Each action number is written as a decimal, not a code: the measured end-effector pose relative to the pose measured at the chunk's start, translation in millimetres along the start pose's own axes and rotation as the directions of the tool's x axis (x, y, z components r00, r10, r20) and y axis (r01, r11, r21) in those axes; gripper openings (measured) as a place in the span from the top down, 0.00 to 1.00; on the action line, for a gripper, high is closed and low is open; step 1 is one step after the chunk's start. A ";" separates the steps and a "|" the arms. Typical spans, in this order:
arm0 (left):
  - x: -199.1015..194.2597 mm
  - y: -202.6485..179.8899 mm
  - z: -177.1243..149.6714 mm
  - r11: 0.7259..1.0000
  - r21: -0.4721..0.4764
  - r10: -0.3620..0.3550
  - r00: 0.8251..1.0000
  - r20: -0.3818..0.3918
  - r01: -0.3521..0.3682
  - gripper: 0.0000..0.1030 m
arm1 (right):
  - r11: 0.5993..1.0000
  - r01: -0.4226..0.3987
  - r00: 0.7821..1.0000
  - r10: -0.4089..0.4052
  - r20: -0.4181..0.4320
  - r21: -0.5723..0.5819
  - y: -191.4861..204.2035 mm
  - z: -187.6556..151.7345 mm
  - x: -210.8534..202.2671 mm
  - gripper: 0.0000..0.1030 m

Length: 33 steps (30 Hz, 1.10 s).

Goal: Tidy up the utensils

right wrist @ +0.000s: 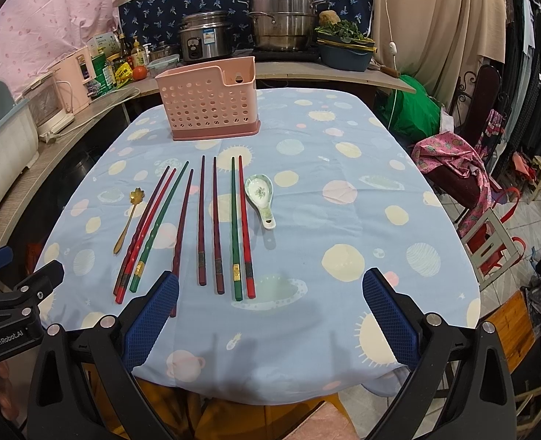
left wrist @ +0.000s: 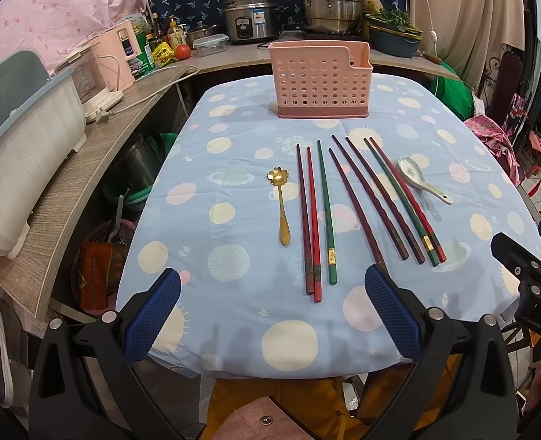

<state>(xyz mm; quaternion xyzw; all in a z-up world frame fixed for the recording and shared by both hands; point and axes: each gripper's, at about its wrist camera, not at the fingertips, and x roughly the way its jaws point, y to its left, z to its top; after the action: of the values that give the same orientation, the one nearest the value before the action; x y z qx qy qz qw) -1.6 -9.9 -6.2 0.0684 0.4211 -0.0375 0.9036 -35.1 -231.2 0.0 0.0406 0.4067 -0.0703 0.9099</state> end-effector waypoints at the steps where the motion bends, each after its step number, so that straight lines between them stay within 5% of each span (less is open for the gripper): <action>1: 0.4 -8.4 0.2 1.000 -0.001 -0.001 1.000 -0.003 0.001 0.07 | 1.000 -0.001 1.000 0.001 -0.001 0.001 2.4 -0.8 1.0 0.07; 13: 49.8 31.0 20.9 0.986 -0.153 -0.067 0.997 -0.046 0.059 0.09 | 0.999 -0.001 1.000 0.002 -0.017 0.055 -9.4 9.1 26.8 0.12; 33: 142.9 25.5 25.2 0.980 -0.165 -0.143 0.965 -0.218 0.108 0.47 | 0.994 -0.043 0.995 0.052 -0.083 0.098 -22.2 46.1 92.2 0.35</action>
<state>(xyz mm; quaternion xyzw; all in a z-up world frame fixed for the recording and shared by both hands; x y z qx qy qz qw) 112.4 9.8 -97.3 -0.0235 0.5275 -0.0544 0.8475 56.0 -267.9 -38.4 0.0970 0.4403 -0.0663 0.8901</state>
